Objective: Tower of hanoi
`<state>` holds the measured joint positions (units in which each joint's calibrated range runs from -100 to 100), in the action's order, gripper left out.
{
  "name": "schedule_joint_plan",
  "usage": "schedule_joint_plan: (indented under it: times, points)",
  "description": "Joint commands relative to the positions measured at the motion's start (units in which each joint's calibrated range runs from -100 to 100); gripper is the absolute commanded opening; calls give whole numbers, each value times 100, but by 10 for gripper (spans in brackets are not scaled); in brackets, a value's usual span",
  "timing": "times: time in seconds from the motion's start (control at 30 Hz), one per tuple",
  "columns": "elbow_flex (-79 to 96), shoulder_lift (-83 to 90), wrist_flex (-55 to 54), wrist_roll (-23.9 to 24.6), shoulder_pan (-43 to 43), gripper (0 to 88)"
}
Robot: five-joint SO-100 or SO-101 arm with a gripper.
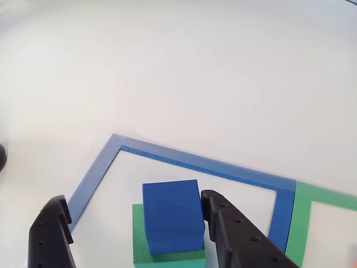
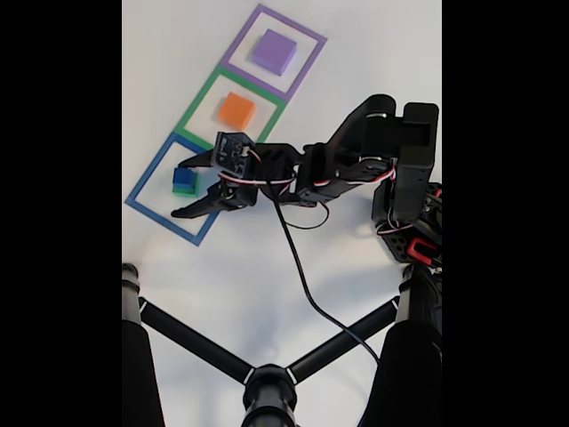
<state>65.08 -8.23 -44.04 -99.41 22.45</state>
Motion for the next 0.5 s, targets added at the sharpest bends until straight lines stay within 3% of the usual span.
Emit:
schedule_joint_plan:
  times: [0.0,0.47]
  points:
    - [-260,-35,-140,-59,69,209]
    - [-497,-155,-3,-59,77,109]
